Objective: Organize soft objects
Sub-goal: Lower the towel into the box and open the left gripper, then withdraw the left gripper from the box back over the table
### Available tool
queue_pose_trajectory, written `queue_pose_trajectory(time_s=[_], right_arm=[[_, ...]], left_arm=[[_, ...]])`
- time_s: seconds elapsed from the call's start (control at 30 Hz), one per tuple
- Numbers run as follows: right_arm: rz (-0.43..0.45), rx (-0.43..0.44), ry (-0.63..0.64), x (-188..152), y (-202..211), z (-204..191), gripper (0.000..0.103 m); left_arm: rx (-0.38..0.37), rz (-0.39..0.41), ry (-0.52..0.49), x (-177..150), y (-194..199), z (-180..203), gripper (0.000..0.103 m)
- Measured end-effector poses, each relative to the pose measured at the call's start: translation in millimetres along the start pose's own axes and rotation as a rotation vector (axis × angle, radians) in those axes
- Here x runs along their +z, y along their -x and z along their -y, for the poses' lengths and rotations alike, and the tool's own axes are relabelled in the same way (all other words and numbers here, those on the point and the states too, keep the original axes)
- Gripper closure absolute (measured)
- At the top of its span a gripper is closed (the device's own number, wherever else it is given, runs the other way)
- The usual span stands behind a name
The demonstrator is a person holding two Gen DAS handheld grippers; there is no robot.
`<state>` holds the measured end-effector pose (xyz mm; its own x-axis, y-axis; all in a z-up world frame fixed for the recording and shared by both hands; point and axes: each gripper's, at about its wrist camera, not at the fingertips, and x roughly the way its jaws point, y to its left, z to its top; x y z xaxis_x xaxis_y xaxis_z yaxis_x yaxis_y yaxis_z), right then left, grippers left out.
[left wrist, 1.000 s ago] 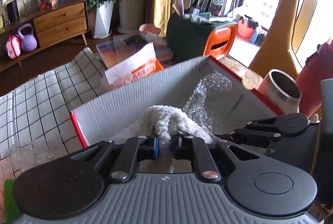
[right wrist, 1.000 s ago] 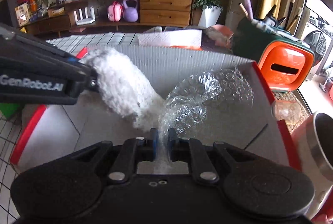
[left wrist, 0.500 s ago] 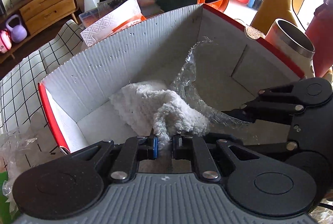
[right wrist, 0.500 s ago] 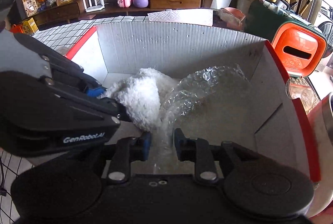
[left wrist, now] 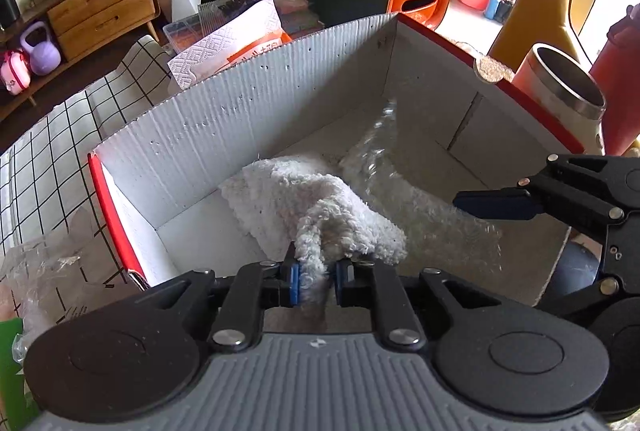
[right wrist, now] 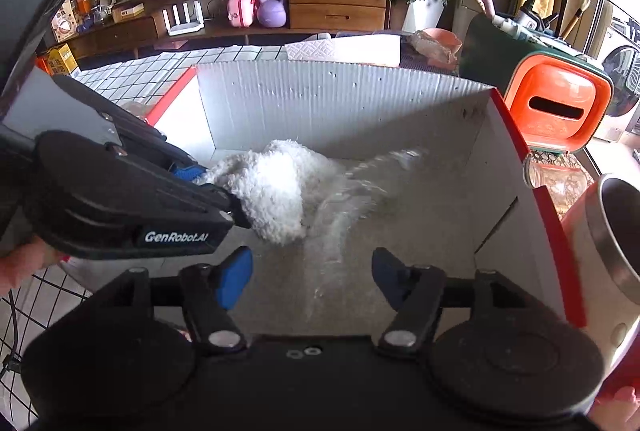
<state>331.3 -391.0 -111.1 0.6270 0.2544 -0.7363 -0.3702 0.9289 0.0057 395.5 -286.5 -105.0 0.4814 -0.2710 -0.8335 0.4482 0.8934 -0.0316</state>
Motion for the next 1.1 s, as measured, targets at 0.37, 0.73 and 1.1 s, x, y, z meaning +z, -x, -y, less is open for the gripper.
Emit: queue_pose_trajectory(time_s=[0.37, 0.73, 1.1], right_arm=[[0.047, -0.029, -0.016, 1.2, 19.8, -3.2, 0.015], [0.112, -0.062, -0.034, 1.1, 49.8, -20.2, 0.0], [0.163, -0.057, -0.079, -5.4, 84.2, -45.0, 0.0]], left_arm=[[-0.02, 0.064, 0.009, -2.7, 26.0, 1.0, 0.042], [-0.015, 0.128, 0.038, -16.8, 74.5, -7.9, 0.031], [-0.027, 0.202, 0.069, -43.7, 126.5, -16.1, 0.022]])
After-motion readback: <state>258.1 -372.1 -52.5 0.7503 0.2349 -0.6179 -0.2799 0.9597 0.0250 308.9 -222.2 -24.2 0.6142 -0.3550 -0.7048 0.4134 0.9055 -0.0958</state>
